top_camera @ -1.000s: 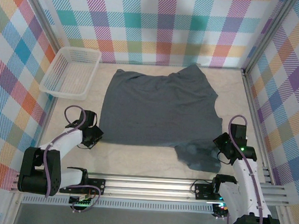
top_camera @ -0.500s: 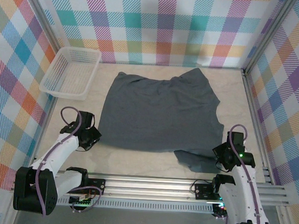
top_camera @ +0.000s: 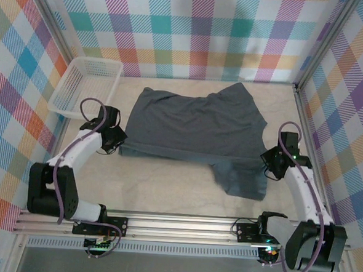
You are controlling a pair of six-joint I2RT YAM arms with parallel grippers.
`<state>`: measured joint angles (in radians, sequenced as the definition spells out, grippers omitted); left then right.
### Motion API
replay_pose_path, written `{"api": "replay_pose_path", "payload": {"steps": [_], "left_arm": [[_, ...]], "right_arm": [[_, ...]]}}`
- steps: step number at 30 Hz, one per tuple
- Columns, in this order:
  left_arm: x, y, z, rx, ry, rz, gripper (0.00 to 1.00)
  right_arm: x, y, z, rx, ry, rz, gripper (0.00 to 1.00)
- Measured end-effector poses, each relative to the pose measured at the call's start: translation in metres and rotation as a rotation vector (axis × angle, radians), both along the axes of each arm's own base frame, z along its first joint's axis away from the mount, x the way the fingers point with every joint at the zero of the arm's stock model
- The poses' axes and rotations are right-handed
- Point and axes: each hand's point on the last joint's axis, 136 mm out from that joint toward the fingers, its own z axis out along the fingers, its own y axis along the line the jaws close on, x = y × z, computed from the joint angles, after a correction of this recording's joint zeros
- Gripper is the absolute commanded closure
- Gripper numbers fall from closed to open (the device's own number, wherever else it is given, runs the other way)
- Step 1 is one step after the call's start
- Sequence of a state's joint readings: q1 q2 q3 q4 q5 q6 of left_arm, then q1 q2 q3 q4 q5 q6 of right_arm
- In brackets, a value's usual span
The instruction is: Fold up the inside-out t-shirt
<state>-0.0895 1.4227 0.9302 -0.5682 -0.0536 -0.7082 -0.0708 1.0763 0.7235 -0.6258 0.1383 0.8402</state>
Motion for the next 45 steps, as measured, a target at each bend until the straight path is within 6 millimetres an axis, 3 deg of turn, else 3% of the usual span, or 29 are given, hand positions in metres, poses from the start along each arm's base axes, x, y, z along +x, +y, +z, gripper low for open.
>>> {"api": "replay_pose_path", "payload": {"steps": [10,17,20,22,25,27,30,32,35,40,43,45], "left_arm": [[0.031,-0.001,-0.01,0.014,-0.002,-0.001,1.0],[0.036,0.0,-0.041,0.027,0.065,0.0,0.99],[0.039,0.0,-0.051,0.03,0.085,-0.004,0.68],[0.043,-0.001,-0.053,0.033,0.088,-0.014,0.6],[0.051,-0.002,-0.043,0.032,0.06,-0.023,0.56],[0.052,-0.001,-0.025,0.036,0.014,-0.029,0.54],[0.049,-0.003,0.021,0.032,-0.112,-0.04,0.54],[0.043,-0.008,0.055,0.025,-0.215,-0.058,0.54],[0.029,-0.036,0.089,0.014,-0.323,-0.156,0.54],[-0.001,-0.087,0.083,-0.008,-0.32,-0.354,0.52],[-0.007,-0.096,0.077,-0.011,-0.303,-0.394,0.51],[-0.008,-0.097,0.076,-0.01,-0.301,-0.398,0.51]], "right_arm": [[0.057,0.0,0.012,-0.008,-0.048,0.05,1.0],[0.083,-0.004,-0.02,-0.035,0.024,0.095,0.97],[0.093,0.0,-0.041,-0.02,0.08,0.132,0.74],[0.095,0.002,-0.051,-0.011,0.105,0.155,0.66],[0.091,0.004,-0.045,-0.011,0.119,0.178,0.59],[0.088,0.001,-0.026,-0.032,0.089,0.176,0.55],[0.071,-0.003,0.014,-0.076,-0.02,0.15,0.53],[0.049,-0.004,0.026,-0.091,-0.073,0.134,0.52],[0.012,-0.003,0.002,-0.082,-0.021,0.117,0.52],[-0.039,0.002,-0.063,-0.046,0.217,0.129,0.53],[-0.043,0.008,-0.076,-0.012,0.256,0.15,0.58],[-0.039,0.011,-0.081,0.003,0.26,0.163,0.69]]}}
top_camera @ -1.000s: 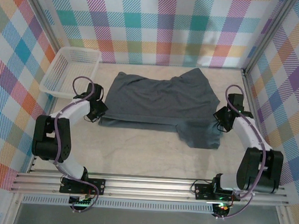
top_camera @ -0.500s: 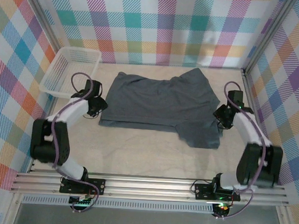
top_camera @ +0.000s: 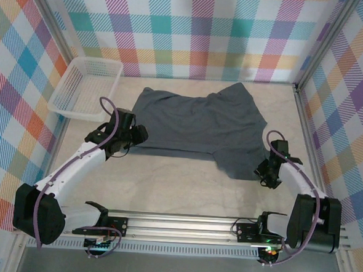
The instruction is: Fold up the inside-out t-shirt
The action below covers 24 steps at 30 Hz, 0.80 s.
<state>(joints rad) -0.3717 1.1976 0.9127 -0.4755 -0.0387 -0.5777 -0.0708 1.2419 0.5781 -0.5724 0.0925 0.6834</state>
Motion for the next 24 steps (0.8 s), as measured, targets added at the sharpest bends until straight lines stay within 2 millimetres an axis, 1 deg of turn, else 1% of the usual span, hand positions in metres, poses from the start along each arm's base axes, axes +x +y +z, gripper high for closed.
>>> {"api": "replay_pose_path", "payload": {"steps": [3,5,7,8,10,12,14,15,16,17,19,20,22,23,24], "left_arm": [[0.0,0.0,0.0,0.001,-0.001,-0.001,0.5],[0.0,0.0,0.0,0.002,0.0,-0.003,0.5],[0.0,0.0,-0.002,0.004,0.004,-0.003,0.5],[0.0,0.0,-0.002,0.006,0.006,-0.003,0.5],[0.0,0.0,-0.003,0.007,0.008,-0.002,0.5],[-0.001,0.001,-0.006,0.011,0.011,0.001,0.5],[0.0,0.001,-0.01,0.016,0.021,0.002,0.5],[0.001,0.001,-0.013,0.018,0.028,0.002,0.5],[0.002,0.001,-0.016,0.021,0.036,0.003,0.5],[0.003,0.0,-0.021,0.025,0.05,0.005,0.5],[0.005,-0.001,-0.03,0.036,0.08,0.006,0.5],[0.007,-0.002,-0.034,0.041,0.094,0.006,0.49],[0.012,-0.003,-0.036,0.043,0.102,0.008,0.49],[0.015,-0.004,-0.034,0.043,0.1,0.009,0.49],[0.018,-0.005,-0.031,0.044,0.093,0.011,0.49]], "right_arm": [[0.004,0.003,-0.006,0.016,0.012,0.021,0.99],[0.009,0.007,-0.004,0.04,0.001,0.028,1.0],[0.016,0.015,0.005,0.08,-0.024,0.04,1.0],[0.02,0.021,0.013,0.107,-0.046,0.049,1.0],[0.029,0.038,0.032,0.165,-0.098,0.081,1.0],[0.039,0.069,0.057,0.255,-0.141,0.14,1.0],[0.053,0.095,0.077,0.342,-0.16,0.178,1.0],[0.064,0.108,0.087,0.391,-0.164,0.184,1.0],[0.075,0.116,0.093,0.422,-0.167,0.18,1.0],[0.092,0.12,0.098,0.444,-0.173,0.162,1.0],[0.126,0.12,0.104,0.453,-0.183,0.116,1.0],[0.148,0.117,0.106,0.444,-0.192,0.092,1.0],[0.195,0.105,0.109,0.416,-0.223,0.05,1.0],[0.222,0.096,0.111,0.397,-0.245,0.028,0.92],[0.248,0.085,0.112,0.382,-0.268,0.009,0.73]]}}
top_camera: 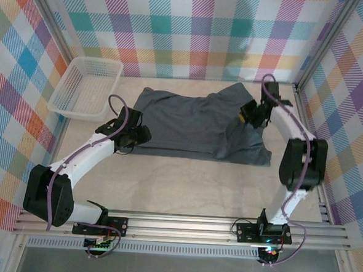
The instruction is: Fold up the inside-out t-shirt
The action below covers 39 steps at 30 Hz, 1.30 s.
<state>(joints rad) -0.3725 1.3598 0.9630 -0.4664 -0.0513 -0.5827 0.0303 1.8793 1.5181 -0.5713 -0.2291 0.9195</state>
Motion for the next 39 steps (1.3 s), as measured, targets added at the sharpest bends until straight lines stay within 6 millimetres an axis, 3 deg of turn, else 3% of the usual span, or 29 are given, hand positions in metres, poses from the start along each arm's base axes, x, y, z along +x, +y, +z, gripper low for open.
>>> {"api": "replay_pose_path", "payload": {"steps": [1,3,5,6,8,11,13,15,21,24,28,32,39], "left_arm": [[0.003,0.0,0.004,0.001,-0.008,0.002,0.49],[0.008,-0.001,0.011,0.001,-0.028,0.008,0.49],[0.01,0.0,0.014,0.005,-0.035,0.011,0.49],[0.01,0.001,0.013,0.012,-0.031,0.014,0.51],[0.01,0.004,0.006,0.036,-0.009,0.02,0.63],[0.014,0.011,-0.016,0.076,0.067,0.048,0.98],[0.023,0.018,-0.035,0.099,0.121,0.072,1.0],[0.036,0.029,-0.052,0.106,0.168,0.109,1.0],[0.077,0.05,-0.108,0.089,0.28,0.175,1.0],[0.086,0.046,-0.108,0.047,0.266,0.168,1.0],[0.082,0.04,-0.113,0.0,0.237,0.158,1.0],[0.05,0.04,-0.113,-0.046,0.224,0.159,1.0],[-0.079,0.055,-0.115,-0.047,0.345,0.183,1.0]], "right_arm": [[0.022,-0.011,0.0,-0.009,-0.017,-0.016,0.63],[0.055,-0.032,-0.004,-0.027,-0.041,-0.018,0.58],[0.066,-0.045,-0.015,-0.04,-0.031,0.014,0.58],[0.062,-0.052,-0.022,-0.047,-0.013,0.027,0.59],[0.039,-0.055,-0.039,-0.047,0.038,0.05,0.65],[-0.033,-0.047,-0.072,-0.053,0.158,0.07,0.84],[-0.08,-0.045,-0.084,-0.073,0.23,0.072,0.96],[-0.102,-0.047,-0.089,-0.105,0.256,0.073,1.0],[-0.115,-0.061,-0.113,-0.179,0.316,0.072,1.0],[-0.115,-0.061,-0.116,-0.176,0.318,0.076,1.0],[-0.117,-0.061,-0.117,-0.176,0.306,0.079,1.0],[-0.129,-0.06,-0.117,-0.174,0.289,0.08,1.0],[-0.21,-0.046,-0.12,-0.112,0.335,0.05,0.98]]}}
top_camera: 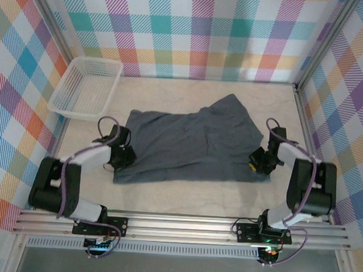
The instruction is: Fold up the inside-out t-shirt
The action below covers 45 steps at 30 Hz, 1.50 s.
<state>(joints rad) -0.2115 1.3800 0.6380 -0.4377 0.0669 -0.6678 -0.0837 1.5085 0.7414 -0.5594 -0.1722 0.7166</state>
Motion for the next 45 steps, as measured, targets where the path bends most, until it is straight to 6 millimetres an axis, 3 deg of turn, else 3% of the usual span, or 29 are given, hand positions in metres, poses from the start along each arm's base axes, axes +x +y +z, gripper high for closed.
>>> {"api": "replay_pose_path", "payload": {"steps": [4,6,8,9,11,13,16,19,22,24,28,29,30,31,33,39,45], "left_arm": [[-0.048,0.004,-0.001,-0.006,0.036,0.015,1.0],[-0.058,0.005,0.001,-0.005,0.046,0.013,0.84],[-0.055,0.004,0.01,-0.004,0.027,0.003,0.66],[-0.047,0.003,0.019,-0.001,0.001,-0.003,0.57],[-0.022,0.001,0.043,0.015,-0.084,-0.022,0.49],[0.013,0.001,0.075,0.052,-0.195,-0.043,0.5],[0.068,-0.001,0.114,0.113,-0.331,-0.078,0.48],[0.108,-0.003,0.125,0.143,-0.403,-0.119,0.45],[0.124,0.003,0.114,0.171,-0.387,-0.146,0.44],[0.131,0.007,0.107,0.189,-0.37,-0.16,0.44],[0.134,0.012,0.102,0.206,-0.355,-0.171,0.42],[0.135,0.013,0.102,0.208,-0.356,-0.171,0.41],[0.137,0.013,0.103,0.21,-0.357,-0.174,0.39],[0.139,0.013,0.103,0.212,-0.356,-0.175,0.37],[0.143,0.016,0.102,0.216,-0.338,-0.173,0.34],[0.178,0.034,0.083,0.252,-0.222,-0.124,0.33],[0.202,0.042,0.043,0.243,-0.114,-0.095,0.36]], "right_arm": [[-0.044,0.005,0.001,0.019,0.045,-0.032,0.93],[-0.056,0.007,0.007,0.021,0.073,-0.027,0.88],[-0.049,0.009,0.023,0.017,0.046,0.005,0.8],[-0.036,0.012,0.037,0.009,-0.006,0.045,0.75],[0.004,0.023,0.073,-0.024,-0.159,0.158,0.67],[0.054,0.034,0.111,-0.075,-0.325,0.275,0.65],[0.129,0.043,0.145,-0.174,-0.474,0.389,0.64],[0.196,0.036,0.138,-0.286,-0.504,0.451,0.62],[0.237,0.03,0.102,-0.356,-0.457,0.513,0.53],[0.25,0.029,0.074,-0.369,-0.405,0.559,0.53],[0.257,0.033,0.025,-0.326,-0.313,0.612,0.53],[0.255,0.035,0.016,-0.31,-0.294,0.62,0.6],[0.254,0.034,0.01,-0.314,-0.273,0.63,0.74],[0.256,0.034,0.014,-0.303,-0.276,0.632,0.87],[0.26,0.035,0.02,-0.294,-0.295,0.631,1.0],[0.252,0.038,0.02,-0.293,-0.281,0.641,1.0],[0.227,0.032,0.05,-0.319,-0.303,0.632,1.0]]}}
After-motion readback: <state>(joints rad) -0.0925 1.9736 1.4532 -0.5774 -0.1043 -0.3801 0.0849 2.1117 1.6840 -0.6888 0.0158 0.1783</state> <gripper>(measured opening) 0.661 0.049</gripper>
